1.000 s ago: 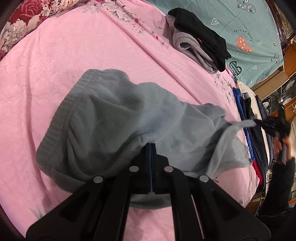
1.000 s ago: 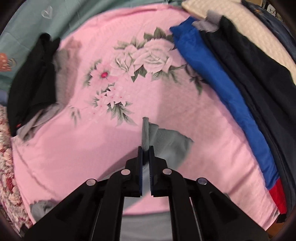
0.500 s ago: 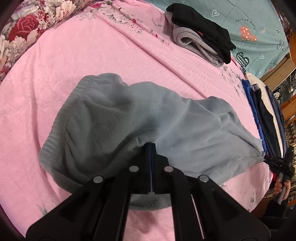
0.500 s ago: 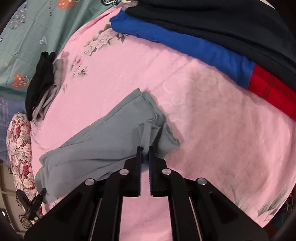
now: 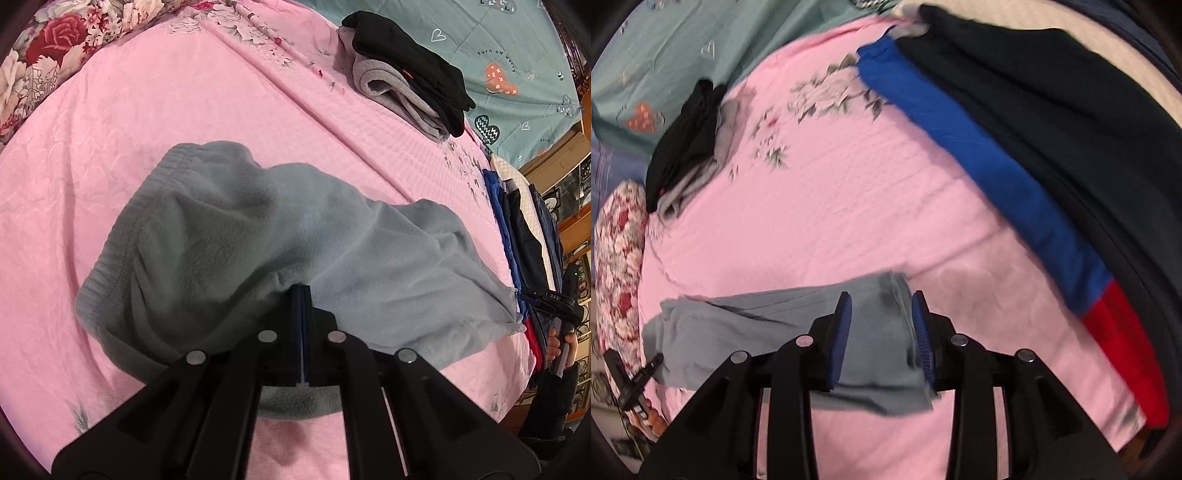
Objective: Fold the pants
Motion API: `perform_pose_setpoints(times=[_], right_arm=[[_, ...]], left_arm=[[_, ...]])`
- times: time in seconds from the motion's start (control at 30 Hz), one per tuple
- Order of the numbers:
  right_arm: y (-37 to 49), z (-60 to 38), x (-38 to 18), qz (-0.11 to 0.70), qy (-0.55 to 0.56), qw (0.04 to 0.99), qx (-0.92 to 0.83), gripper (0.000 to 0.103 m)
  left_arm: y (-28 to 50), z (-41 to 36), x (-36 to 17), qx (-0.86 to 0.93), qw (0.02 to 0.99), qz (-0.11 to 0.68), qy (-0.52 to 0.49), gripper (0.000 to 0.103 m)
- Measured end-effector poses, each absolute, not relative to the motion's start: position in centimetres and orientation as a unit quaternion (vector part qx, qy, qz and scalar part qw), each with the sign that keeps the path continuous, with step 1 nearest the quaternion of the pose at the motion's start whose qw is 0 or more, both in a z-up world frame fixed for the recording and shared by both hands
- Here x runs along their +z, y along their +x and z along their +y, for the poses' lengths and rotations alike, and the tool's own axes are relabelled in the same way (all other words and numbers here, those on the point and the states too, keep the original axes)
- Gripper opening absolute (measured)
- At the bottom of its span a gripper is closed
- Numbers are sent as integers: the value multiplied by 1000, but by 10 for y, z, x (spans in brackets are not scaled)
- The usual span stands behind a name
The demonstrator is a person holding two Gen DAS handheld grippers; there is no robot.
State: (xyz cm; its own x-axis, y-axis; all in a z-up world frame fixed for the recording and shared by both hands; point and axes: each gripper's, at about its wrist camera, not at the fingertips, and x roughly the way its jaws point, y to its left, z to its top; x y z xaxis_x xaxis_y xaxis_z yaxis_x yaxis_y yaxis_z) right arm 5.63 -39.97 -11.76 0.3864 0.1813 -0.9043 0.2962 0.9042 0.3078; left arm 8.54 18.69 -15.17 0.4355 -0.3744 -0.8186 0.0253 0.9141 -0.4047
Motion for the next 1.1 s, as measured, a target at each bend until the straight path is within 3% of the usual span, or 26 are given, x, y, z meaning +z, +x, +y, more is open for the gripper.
perform_pose_setpoints(times=[0.23,0.27,0.3,0.33,0.53,0.67,0.73,0.77,0.8,0.97,1.1], right_arm=[[74,-397,-133,582,200,788,-3,34],[76,-395,-135,584,203,786,8,30],[76,-393,-137,587,197,785,9,13],[76,-392,-138,588,189,787,3,6],[69,-412,-125,538,217,813,-54,5],[77,-407,-139,551,201,807,-66,5],[79,-405,-143,559,191,804,-73,11],[76,-406,-140,563,187,801,-86,19],[70,-407,-135,561,191,800,-94,36],[14,-395,-105,534,202,818,-69,37],[-13,-370,-115,546,176,817,-65,36]], left_arm=[[87,183,-150,-108,831,521,-163,3],[87,183,-150,-107,831,521,-163,3],[87,183,-150,-106,831,522,-162,3],[87,183,-150,-105,831,522,-161,3],[90,181,-150,-104,832,523,-155,3],[92,180,-149,-103,831,525,-151,3],[91,179,-147,-101,831,527,-146,3],[90,178,-145,-100,830,529,-143,3],[89,177,-144,-99,829,532,-142,3],[85,164,-130,-129,828,524,-154,4],[87,125,-115,-186,828,512,-136,6]])
